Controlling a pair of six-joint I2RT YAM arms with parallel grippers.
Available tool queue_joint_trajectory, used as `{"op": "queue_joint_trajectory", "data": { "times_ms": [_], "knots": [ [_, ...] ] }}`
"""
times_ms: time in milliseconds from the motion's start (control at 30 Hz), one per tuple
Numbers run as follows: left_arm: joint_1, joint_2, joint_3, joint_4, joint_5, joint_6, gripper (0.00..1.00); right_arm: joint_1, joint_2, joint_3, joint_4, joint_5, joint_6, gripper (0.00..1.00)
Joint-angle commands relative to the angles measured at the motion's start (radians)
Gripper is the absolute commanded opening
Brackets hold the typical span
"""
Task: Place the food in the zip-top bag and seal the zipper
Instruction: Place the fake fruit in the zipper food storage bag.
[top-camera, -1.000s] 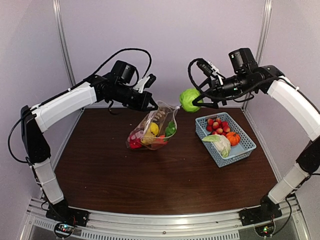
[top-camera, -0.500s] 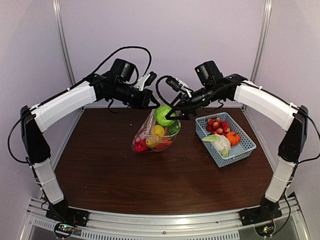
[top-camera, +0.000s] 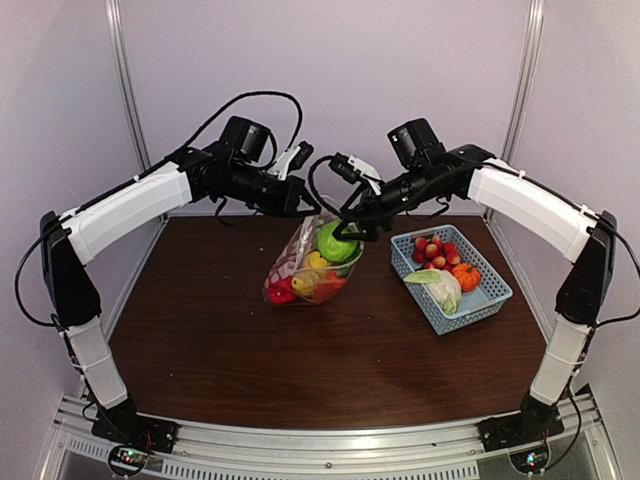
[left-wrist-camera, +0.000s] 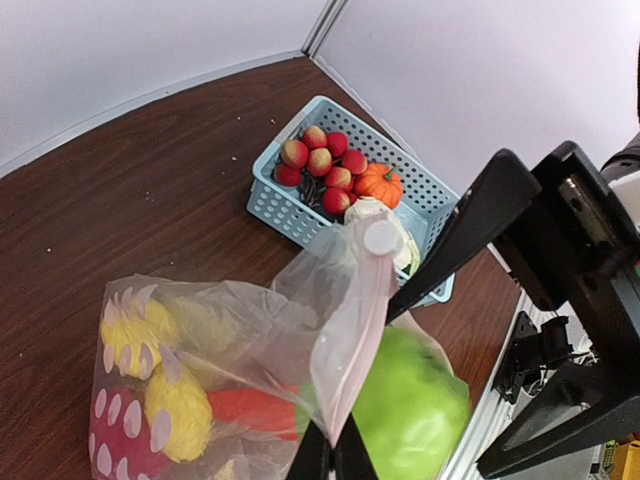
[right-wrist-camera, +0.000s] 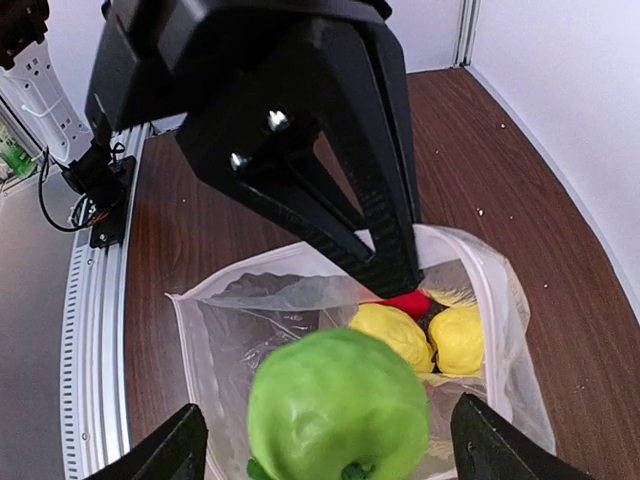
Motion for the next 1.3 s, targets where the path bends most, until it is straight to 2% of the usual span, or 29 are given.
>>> {"op": "queue_joint_trajectory", "data": {
  "times_ms": [0, 233, 300, 367, 467, 533, 567, 633, 700, 933, 1067, 1267],
  "knots": [
    [0.019, -0.034, 0.008, 0.058, 0.016, -0.01, 0.0, 0.005, -0.039, 0.077, -0.046, 0.001, -0.006, 0.87],
    [0.033, -0.033, 0.005, 0.063, 0.008, -0.01, 0.0, -0.011, -0.133, 0.097, -0.069, -0.002, -0.01, 0.89],
    [0.048, -0.047, 0.041, 0.036, -0.052, 0.013, 0.0, -0.039, -0.158, 0.093, -0.069, -0.008, 0.004, 0.89],
    [0.065, -0.088, 0.045, 0.062, -0.131, 0.022, 0.0, -0.093, -0.18, 0.079, -0.061, -0.027, 0.025, 0.89],
    [0.057, -0.136, 0.017, 0.163, -0.094, 0.078, 0.0, -0.231, -0.22, 0.012, -0.015, -0.037, 0.052, 0.89],
    [0.065, -0.093, 0.057, 0.066, -0.359, 0.153, 0.0, -0.319, -0.229, -0.042, 0.012, -0.044, 0.053, 0.88],
    [0.079, -0.053, 0.079, 0.021, -0.378, 0.182, 0.0, -0.355, -0.231, -0.069, 0.019, -0.029, 0.042, 0.88],
    [0.063, -0.036, 0.098, -0.011, -0.232, 0.2, 0.0, -0.41, -0.229, -0.118, 0.02, 0.016, 0.024, 0.88],
    [0.031, -0.048, 0.035, 0.037, -0.175, 0.159, 0.0, -0.455, -0.226, -0.169, 0.017, 0.056, 0.001, 0.87],
    [0.027, -0.02, -0.029, 0.046, -0.118, 0.077, 0.0, -0.518, -0.181, -0.299, 0.025, 0.263, -0.047, 0.81],
    [0.027, -0.007, -0.041, 0.065, -0.049, 0.047, 0.0, -0.518, -0.159, -0.335, 0.032, 0.322, -0.052, 0.78],
    [0.027, 0.0, -0.041, 0.069, -0.027, 0.038, 0.0, -0.525, -0.111, -0.379, 0.017, 0.408, -0.084, 0.76]
  ]
}}
